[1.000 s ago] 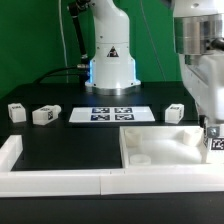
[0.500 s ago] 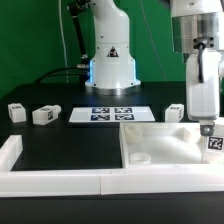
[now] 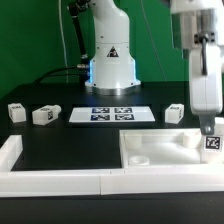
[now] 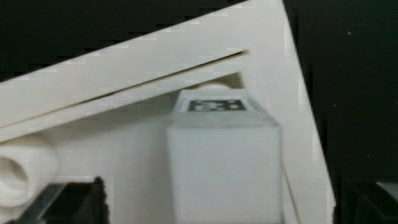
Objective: Assemble square table
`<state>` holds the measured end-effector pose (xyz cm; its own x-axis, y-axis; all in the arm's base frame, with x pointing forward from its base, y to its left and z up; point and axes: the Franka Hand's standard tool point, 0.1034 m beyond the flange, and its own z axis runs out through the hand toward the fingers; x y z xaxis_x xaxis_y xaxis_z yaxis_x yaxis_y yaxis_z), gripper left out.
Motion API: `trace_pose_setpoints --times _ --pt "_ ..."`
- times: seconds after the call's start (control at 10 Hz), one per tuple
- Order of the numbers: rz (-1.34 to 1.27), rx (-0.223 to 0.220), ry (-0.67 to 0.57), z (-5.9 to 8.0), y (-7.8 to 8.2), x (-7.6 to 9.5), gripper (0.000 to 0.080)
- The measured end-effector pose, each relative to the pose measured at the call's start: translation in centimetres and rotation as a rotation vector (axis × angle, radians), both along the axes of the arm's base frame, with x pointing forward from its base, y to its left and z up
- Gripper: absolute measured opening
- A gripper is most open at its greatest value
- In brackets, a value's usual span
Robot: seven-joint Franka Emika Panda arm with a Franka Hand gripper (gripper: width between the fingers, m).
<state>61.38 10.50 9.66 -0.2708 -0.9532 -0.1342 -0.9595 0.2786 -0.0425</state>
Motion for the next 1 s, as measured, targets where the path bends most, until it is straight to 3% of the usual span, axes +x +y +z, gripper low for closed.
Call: trace_pose_setpoints --times 0.2,0.8,1.0 --pt "0.016 0.009 -0.013 1.6 -0.3 -0.7 0.0647" --pt "0.047 0.003 -0.009 0.9 -0.1 -1.0 0.0649" --pt "0.142 -0.011 -0.069 1.1 -0.3 -3.0 0.0649"
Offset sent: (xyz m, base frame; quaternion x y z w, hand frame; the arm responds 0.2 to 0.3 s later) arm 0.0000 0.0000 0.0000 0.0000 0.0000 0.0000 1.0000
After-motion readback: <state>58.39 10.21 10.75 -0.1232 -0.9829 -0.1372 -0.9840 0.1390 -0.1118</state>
